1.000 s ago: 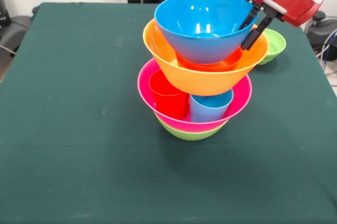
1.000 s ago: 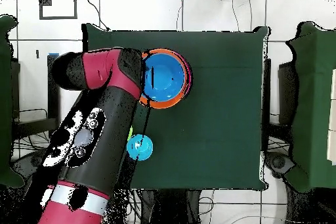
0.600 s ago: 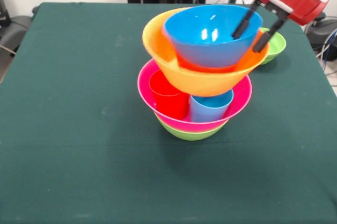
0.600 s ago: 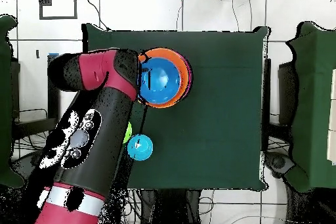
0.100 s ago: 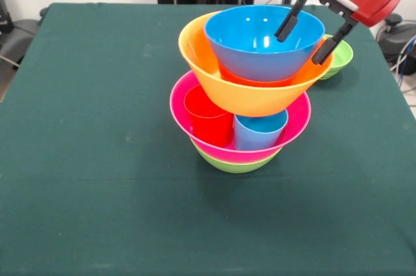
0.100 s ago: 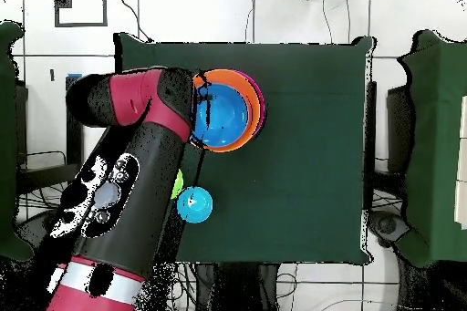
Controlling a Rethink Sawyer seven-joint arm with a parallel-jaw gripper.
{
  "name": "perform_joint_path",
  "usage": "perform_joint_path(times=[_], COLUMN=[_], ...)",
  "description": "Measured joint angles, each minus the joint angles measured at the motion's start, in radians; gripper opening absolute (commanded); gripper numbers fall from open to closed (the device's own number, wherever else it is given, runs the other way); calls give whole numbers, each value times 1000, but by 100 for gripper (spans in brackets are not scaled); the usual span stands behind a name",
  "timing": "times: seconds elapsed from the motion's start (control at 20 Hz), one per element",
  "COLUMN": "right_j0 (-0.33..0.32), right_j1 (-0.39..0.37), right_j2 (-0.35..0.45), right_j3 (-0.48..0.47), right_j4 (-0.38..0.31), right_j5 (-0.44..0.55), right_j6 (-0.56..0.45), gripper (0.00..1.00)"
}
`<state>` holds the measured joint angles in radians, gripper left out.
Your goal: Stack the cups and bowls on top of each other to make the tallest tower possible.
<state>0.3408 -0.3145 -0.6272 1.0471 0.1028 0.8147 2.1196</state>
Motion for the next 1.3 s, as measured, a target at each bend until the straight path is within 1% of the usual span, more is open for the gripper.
perform_joint_path(times=[0.6,1.1,1.3], right_j0=[0,0,0], right_j1=[-20,-81,-103], right_j2=[-2,-2,-2], right_j3=[8,15,15], right_j4=[0,15,30], right_j5=[0,1,18], right_j6=[0,0,0], gripper=[100,100,100])
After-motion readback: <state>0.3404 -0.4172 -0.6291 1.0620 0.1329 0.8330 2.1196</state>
